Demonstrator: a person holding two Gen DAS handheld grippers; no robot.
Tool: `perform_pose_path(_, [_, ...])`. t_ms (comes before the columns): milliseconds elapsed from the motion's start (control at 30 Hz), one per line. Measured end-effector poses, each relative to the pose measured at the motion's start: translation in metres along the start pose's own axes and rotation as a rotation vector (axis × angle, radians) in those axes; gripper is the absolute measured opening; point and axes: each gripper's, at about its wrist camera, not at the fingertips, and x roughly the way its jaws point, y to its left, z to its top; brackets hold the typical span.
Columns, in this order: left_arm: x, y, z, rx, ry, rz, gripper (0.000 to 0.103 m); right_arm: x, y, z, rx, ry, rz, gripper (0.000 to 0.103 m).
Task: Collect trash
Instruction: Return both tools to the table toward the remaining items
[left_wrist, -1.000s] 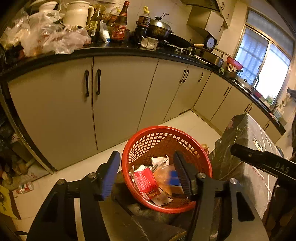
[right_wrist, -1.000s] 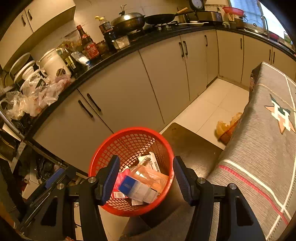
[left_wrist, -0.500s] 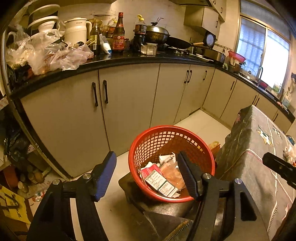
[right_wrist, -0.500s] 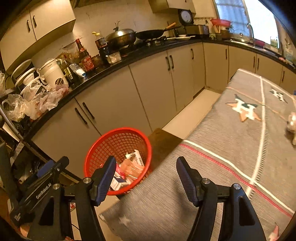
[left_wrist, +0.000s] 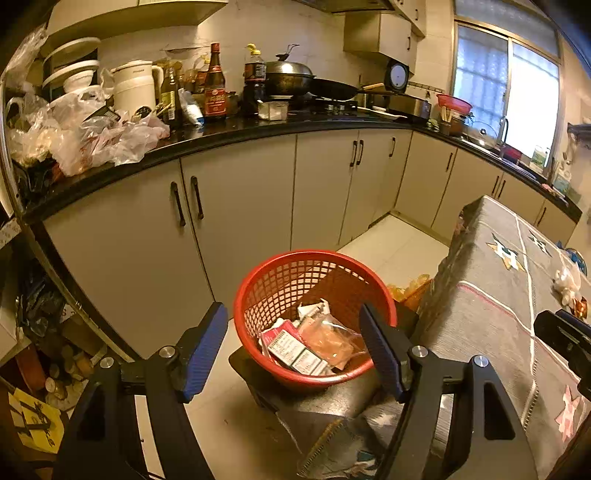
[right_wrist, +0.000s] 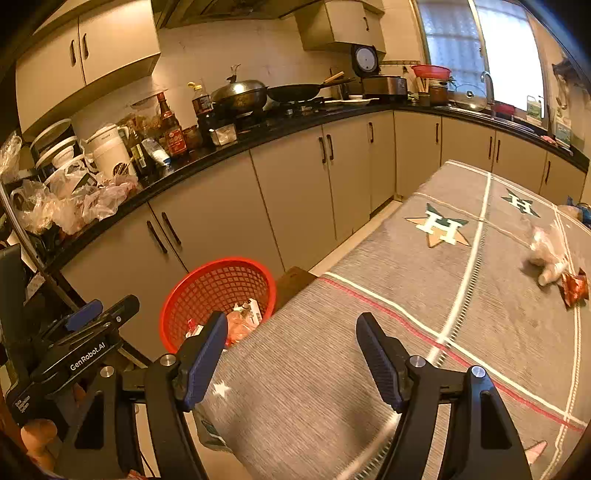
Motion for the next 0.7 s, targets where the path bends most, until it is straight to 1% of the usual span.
perform_pose_path(467, [-0.026, -0.042, -0.005, 0.089, -0.003, -0.014, 0.073, -0.05, -0.04, -0.018, 0.059, -0.067, -0.034, 0.077])
perform_pose_path(700, [-0.037, -0.063, -0.009, 0.127, -0.003, -0.022, 0.074, -0.072, -0.067, -0.028, 0.103, -0.096, -0.057, 0.079])
